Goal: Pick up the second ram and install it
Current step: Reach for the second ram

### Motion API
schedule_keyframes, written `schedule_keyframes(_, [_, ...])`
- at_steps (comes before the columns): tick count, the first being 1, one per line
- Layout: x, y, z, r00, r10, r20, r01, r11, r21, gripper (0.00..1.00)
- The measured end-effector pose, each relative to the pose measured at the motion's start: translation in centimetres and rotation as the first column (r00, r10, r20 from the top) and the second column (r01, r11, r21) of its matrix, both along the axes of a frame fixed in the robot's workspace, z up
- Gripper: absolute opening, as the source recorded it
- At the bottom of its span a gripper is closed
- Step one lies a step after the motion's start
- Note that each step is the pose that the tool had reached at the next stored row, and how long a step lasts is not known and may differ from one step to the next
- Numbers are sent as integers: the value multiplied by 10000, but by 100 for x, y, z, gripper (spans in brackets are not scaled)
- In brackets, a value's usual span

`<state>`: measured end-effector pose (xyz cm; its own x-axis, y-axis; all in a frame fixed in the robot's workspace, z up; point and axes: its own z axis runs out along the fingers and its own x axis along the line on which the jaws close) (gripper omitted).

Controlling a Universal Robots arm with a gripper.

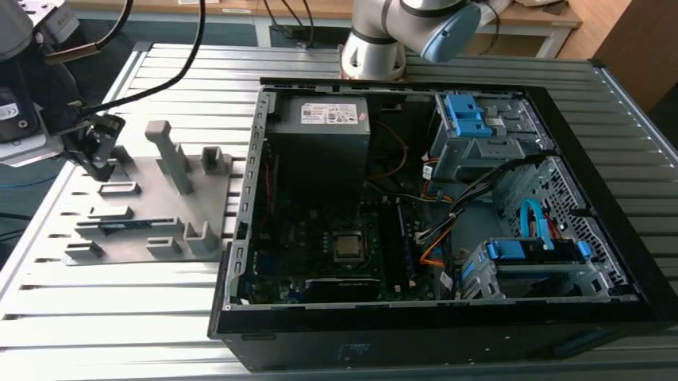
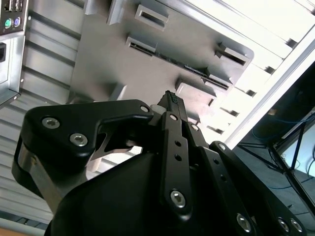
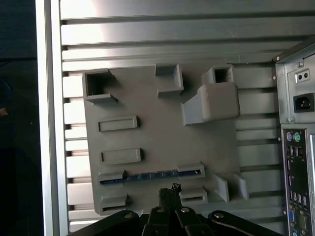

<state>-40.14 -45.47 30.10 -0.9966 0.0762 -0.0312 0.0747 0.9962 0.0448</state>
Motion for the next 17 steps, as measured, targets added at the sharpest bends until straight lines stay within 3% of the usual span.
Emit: schedule_keyframes(17, [-44, -33, -311, 10000, 0, -22, 0, 10000, 1, 10])
